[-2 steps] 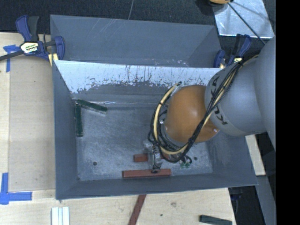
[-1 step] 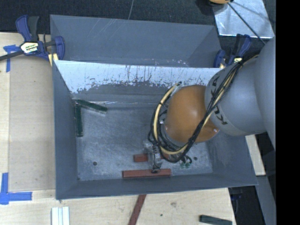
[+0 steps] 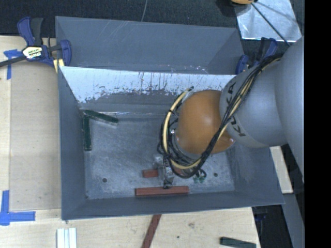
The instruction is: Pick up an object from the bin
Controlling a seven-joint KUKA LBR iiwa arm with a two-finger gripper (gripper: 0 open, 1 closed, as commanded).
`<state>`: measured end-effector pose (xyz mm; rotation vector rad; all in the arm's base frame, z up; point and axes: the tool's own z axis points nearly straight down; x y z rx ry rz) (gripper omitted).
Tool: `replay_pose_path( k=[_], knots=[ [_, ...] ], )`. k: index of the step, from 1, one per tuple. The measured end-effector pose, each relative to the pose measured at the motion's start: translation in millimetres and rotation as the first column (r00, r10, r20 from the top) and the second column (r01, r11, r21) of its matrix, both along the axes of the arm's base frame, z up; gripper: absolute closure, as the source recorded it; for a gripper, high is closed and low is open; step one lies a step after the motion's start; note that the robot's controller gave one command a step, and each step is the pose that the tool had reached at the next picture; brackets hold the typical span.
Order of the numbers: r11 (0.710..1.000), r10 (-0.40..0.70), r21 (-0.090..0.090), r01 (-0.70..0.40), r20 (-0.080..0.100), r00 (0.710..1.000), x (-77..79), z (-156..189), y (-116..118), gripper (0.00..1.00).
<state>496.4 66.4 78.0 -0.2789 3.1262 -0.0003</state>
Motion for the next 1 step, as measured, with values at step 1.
replay_pose_path(
  k=[1],
  knots=[
    [1.000, 0.004, 0.001, -0.004, -0.002, 1.000, -2.4, 32.0, -25.2, 1.00]
  ],
)
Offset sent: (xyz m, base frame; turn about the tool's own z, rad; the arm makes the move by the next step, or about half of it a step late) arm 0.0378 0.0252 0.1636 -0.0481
